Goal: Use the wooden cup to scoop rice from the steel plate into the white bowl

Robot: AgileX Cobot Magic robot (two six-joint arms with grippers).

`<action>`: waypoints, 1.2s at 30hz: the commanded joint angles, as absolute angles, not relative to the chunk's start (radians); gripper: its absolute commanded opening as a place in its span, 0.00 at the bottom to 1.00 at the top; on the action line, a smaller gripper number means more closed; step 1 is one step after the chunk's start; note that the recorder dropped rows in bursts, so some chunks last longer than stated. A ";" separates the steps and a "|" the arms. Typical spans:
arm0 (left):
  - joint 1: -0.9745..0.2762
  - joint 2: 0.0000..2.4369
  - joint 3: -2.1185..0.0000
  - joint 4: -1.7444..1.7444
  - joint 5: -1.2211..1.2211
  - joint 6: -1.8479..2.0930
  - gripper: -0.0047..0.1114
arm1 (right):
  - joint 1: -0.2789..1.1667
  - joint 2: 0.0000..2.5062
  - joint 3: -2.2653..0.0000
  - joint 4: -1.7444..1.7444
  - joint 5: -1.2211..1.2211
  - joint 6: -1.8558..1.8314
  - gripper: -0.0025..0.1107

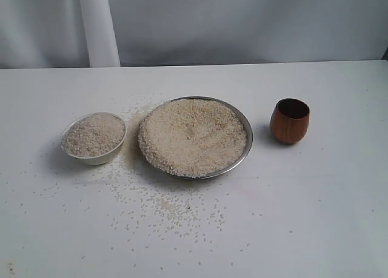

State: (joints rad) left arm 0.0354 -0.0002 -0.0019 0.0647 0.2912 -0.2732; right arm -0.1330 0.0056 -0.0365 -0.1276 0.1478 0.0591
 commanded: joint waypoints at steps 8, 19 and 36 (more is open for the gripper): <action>0.030 0.000 0.000 0.061 0.286 -0.276 0.04 | -0.140 0.000 0.000 -0.120 0.210 0.058 0.02; 0.030 0.000 0.000 0.061 0.286 -0.276 0.04 | -0.140 0.000 0.000 -0.105 0.343 0.060 0.02; 0.030 0.000 0.000 0.061 0.286 -0.276 0.04 | -0.140 0.000 0.000 -0.101 0.341 0.060 0.02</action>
